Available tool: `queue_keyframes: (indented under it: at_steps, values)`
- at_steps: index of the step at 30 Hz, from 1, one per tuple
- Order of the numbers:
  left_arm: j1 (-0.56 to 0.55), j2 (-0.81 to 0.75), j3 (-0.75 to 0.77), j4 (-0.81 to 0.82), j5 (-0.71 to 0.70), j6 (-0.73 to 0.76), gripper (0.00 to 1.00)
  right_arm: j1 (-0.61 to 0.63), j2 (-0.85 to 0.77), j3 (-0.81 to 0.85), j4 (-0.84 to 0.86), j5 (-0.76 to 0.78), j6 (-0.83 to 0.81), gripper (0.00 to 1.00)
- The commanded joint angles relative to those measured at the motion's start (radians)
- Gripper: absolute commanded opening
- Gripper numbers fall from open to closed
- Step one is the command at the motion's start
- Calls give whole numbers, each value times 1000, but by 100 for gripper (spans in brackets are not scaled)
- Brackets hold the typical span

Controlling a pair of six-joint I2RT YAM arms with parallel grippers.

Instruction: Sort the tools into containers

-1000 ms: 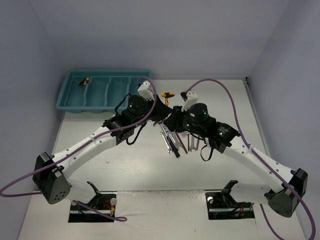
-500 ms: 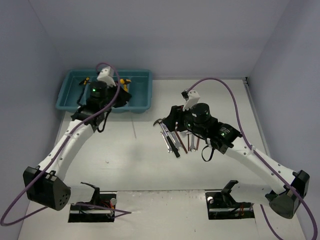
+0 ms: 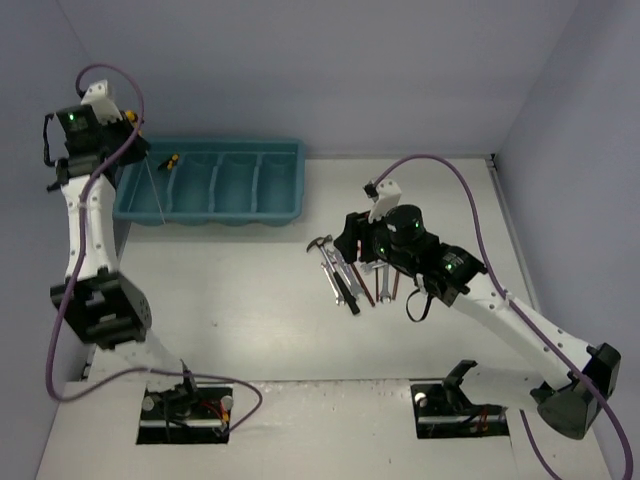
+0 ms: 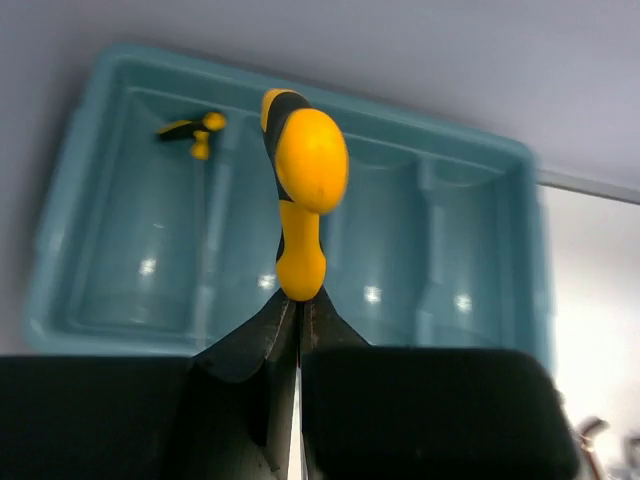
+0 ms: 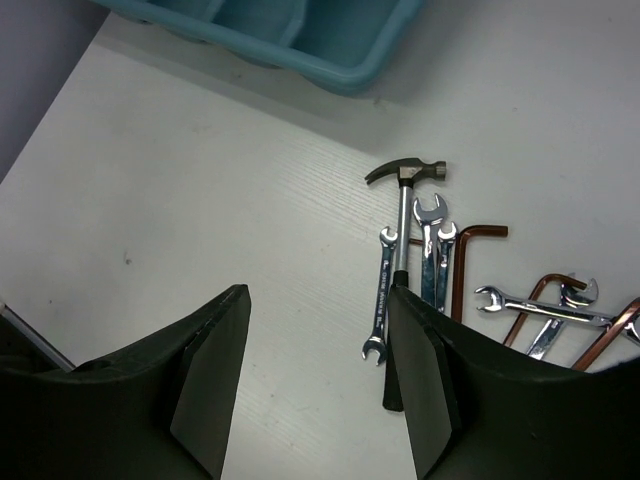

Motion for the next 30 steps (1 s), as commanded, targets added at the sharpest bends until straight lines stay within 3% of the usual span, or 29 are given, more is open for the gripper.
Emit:
queue_keyframes:
  at_steps: [1,7,15,30]
  values:
    - [-1,168,204,-93,-2,147,0,-36,31,22,4,-27,-38,54]
    - [1,338,360,-108,-139,212,0,-123,56,24,-23,-98,-47,54]
    - [-16,427,407,-80,-369,324,0,-171,101,32,-66,-143,-75,54]
    - [-27,606,485,-10,-380,316,0,-188,144,22,-81,-152,-74,53]
